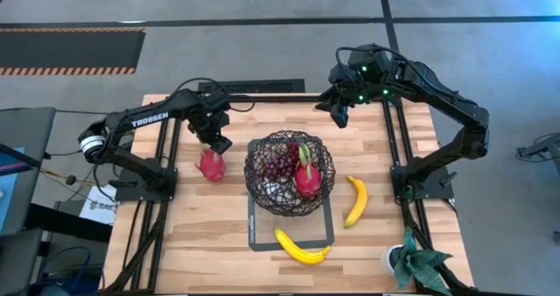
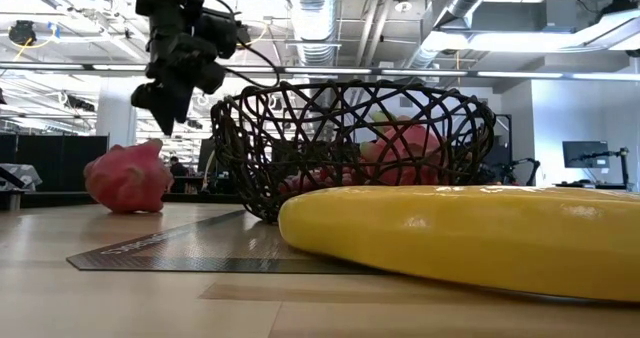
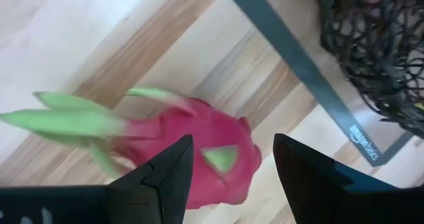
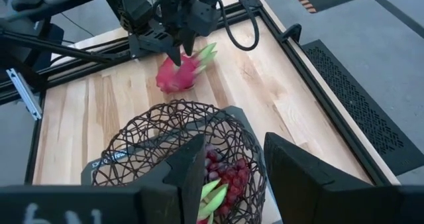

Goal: Build produce basket
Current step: Put the red dragon fruit into the black wire basket

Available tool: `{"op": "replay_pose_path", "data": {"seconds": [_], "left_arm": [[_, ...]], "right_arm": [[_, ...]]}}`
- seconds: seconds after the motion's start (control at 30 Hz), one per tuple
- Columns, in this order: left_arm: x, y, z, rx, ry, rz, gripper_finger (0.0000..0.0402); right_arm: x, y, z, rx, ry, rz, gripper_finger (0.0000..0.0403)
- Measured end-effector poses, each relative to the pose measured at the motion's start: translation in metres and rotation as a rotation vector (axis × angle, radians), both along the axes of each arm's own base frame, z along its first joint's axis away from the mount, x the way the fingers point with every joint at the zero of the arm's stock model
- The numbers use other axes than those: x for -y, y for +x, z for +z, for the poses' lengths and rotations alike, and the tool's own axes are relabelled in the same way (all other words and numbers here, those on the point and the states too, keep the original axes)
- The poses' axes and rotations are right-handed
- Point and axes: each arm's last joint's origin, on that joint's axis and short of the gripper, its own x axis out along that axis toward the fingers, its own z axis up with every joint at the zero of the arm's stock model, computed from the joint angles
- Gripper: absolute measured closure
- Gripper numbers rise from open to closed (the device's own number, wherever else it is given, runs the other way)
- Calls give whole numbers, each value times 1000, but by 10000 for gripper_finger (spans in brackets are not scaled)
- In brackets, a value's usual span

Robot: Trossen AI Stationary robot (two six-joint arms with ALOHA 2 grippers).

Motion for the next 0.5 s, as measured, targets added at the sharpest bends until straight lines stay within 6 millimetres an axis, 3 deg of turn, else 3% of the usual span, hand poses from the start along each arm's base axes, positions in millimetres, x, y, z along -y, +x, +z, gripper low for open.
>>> {"op": "replay_pose_path", "data": {"seconds": [0.5], "left_arm": [[12, -1, -14, -74, -26, 24, 207]], "right_arm": [[0, 0, 0, 2, 4, -3, 228]]}}
